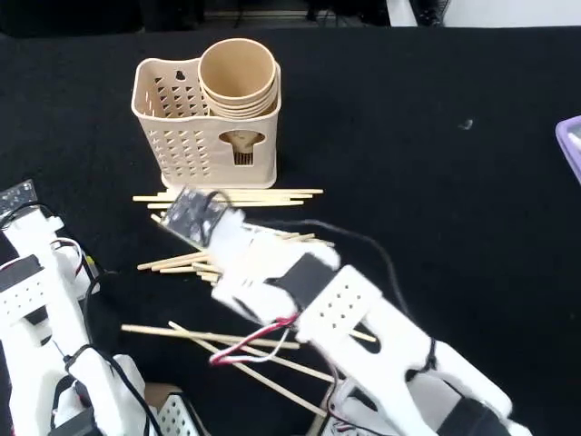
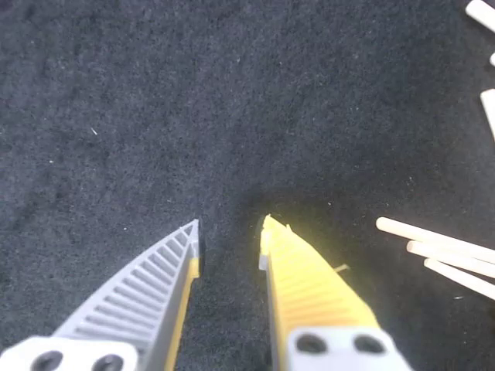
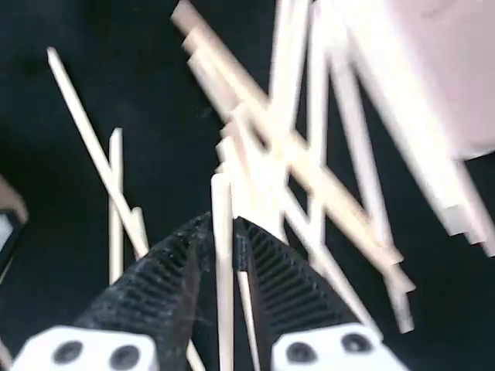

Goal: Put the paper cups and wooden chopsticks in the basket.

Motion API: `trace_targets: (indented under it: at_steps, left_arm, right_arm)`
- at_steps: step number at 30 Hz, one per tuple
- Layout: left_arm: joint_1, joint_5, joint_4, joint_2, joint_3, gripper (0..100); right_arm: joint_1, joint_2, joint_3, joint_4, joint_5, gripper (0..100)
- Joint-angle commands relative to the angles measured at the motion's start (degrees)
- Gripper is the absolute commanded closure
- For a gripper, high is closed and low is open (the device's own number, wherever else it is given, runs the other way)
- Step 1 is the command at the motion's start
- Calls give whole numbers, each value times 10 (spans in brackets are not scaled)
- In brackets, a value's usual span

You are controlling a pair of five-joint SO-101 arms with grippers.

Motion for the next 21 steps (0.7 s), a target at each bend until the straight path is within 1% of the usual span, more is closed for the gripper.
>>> trace_targets:
  at_steps: [1, 3, 6, 9, 14, 19, 21]
  left_arm:
    - [3, -4, -7, -8, -6, 866]
    - [3, -4, -7, -9, -6, 866]
    - [3, -4, -9, -11, -6, 866]
    - [3, -4, -6, -9, -6, 866]
    - [3, -4, -6, -9, -6, 866]
    - [3, -4, -6, -8, -6, 866]
    - [3, -4, -6, -7, -6, 866]
  right_arm:
    - [-3, -16, -9, 0, 2, 987]
    - [-49, 4, 23, -11, 2, 987]
    - [-117, 52, 57, -77, -4, 987]
    - [-124, 129, 68, -135, -4, 987]
    - [-124, 265, 17, -151, 1, 979]
    - [-126, 324, -36, -151, 1, 878]
    - [-127, 328, -40, -151, 1, 861]
